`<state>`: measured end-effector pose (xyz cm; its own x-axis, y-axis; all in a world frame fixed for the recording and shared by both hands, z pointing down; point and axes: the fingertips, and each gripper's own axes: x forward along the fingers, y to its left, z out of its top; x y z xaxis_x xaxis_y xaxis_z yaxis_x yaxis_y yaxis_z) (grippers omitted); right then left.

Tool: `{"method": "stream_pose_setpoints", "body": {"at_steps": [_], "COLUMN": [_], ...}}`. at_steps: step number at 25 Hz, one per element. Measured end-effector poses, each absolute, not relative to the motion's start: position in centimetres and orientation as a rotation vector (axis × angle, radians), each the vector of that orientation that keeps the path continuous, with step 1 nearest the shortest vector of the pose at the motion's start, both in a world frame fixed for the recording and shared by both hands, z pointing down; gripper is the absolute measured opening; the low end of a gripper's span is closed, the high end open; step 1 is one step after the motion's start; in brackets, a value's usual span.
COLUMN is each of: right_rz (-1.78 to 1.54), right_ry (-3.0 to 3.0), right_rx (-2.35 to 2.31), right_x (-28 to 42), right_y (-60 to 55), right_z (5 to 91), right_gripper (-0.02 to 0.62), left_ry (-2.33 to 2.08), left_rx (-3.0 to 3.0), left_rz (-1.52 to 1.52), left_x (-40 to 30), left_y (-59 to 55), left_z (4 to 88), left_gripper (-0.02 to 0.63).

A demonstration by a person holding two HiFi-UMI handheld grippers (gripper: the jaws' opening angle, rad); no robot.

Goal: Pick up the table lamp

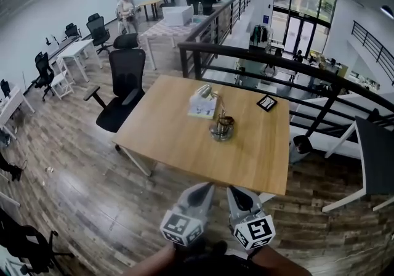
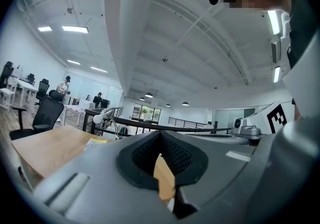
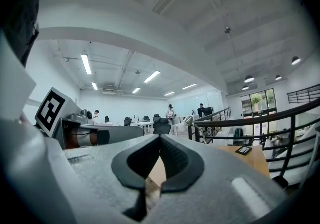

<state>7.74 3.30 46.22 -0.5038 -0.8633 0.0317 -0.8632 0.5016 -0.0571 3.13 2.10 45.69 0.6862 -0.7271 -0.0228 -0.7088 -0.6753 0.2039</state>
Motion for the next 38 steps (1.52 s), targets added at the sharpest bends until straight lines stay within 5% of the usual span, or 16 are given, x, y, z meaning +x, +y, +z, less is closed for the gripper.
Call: {"method": "stream_pose_setpoints", "body": {"at_steps": [38], "right_rz": [-0.105], "right_ry": [2.557], "right_rx": [-1.850], "right_x": [1.8], "right_y": [-21.5], "right_z": [45.7], "right_gripper": [0.005], "left_ry": [-0.927], "left_rx": [2.779], "left_rz": [-0.155], "left_x": [-4.8], "left_y": [-24.8], "left_z": [44.7], "left_gripper": [0.002]}}
